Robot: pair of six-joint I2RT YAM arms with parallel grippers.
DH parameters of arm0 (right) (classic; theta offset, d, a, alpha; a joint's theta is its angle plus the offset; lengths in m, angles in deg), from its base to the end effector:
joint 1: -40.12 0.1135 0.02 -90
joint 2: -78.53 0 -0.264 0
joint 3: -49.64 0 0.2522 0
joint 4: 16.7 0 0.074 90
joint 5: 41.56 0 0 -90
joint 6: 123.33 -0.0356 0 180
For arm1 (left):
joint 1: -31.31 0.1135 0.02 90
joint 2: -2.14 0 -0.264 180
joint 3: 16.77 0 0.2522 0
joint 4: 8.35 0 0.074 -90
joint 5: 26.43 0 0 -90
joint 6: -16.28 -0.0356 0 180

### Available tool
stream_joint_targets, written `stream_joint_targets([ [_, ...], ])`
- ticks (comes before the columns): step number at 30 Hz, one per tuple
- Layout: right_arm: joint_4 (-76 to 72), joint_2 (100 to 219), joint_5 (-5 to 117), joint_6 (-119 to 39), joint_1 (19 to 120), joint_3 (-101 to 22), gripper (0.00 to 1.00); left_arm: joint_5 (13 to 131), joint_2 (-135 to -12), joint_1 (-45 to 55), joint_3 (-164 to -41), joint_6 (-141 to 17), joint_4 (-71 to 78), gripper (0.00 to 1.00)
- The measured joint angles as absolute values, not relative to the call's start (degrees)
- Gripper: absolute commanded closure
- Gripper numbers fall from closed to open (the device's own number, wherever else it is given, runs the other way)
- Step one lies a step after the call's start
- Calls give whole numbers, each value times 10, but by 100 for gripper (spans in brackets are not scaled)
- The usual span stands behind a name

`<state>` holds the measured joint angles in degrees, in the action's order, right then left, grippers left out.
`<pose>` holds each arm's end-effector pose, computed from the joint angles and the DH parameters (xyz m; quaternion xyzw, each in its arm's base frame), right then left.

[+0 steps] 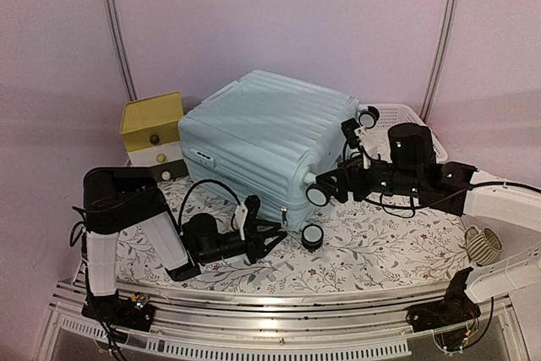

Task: Open, take out, and arrange the luggage
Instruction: Grab the zipper of the luggage.

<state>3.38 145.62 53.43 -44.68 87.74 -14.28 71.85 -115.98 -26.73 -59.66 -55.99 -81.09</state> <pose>0.1794 0.2013 0.2995 -0.2824 0.7854 0.3022 0.4605 0.1639 -0.2724 0.0977 0.2951 0.6591 -0.4647 0.5124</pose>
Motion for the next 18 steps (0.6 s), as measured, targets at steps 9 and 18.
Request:
stream_joint_targets([
  [9, 34, 1456, 534, -449, 877, -143, 16, 737, -1169, -256, -607, -545, -827, 63],
  [18, 34, 1456, 534, -449, 877, -143, 16, 752, -1190, -234, -640, -521, -830, 91],
])
